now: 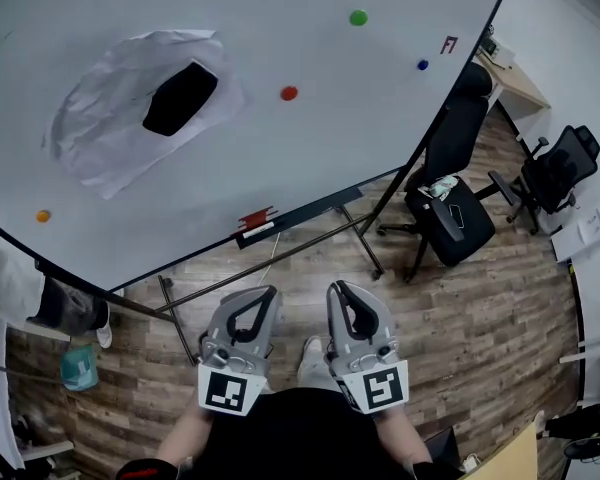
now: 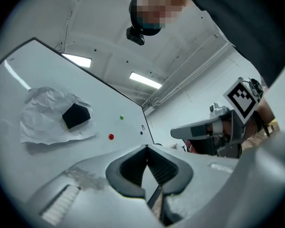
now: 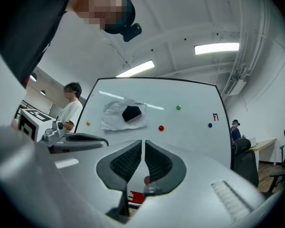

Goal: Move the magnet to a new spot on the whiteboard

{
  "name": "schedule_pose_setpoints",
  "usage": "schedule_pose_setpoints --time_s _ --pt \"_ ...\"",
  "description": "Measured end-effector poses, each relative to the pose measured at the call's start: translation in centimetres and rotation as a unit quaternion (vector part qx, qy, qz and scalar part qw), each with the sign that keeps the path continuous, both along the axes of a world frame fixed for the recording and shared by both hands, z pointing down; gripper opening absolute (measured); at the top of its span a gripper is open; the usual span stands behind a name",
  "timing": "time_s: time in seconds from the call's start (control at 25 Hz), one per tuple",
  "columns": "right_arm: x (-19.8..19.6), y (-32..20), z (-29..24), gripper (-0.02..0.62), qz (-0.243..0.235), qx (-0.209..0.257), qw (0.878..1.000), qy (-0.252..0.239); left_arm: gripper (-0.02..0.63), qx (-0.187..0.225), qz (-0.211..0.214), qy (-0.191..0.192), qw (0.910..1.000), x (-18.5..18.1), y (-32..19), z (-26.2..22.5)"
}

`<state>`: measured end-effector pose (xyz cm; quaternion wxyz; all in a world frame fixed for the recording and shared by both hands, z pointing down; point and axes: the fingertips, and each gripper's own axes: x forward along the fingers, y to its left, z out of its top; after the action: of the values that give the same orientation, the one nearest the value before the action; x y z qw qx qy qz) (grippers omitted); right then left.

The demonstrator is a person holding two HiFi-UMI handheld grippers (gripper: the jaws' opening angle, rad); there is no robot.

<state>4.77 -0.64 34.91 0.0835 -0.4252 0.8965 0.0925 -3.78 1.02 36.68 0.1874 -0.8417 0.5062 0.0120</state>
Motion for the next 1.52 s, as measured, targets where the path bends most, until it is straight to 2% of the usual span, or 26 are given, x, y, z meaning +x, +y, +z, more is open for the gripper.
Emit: schedule_pose_setpoints --time_s 0.48,0.64,1.04,1.32,1.52 --pt "-0.6 -8.3 -0.5 0.034 -0.099 -0.007 0.995 -0.008 0.002 -0.004 -0.083 -0.005 0.9965 0.5 -6.6 -0.1" --pt "-1.0 -10.1 -0.1 0.055 -0.137 -0.013 0.99 0.005 0.002 -0.001 -0.113 -0.003 0.9936 0.7 -8.3 -0.2" --pt "-0.1 -13.8 0.3 0.037 -0.203 -0.028 0.979 0.002 0.002 0.01 -0.177 0.002 0.9842 2.1 -11.1 -0.6" --pt "-0.2 -14.4 -0.3 0.039 -0.225 -0.007 0.974 0.013 0.002 0.019 -0.207 0.001 0.9781 2.3 -12.2 -1.7" --pt "-0.1 -15.2 -0.5 0.072 -0.227 0.011 0.973 0.036 0.002 0.017 -0.214 0.005 0.9767 2.2 -13.6 -1.8"
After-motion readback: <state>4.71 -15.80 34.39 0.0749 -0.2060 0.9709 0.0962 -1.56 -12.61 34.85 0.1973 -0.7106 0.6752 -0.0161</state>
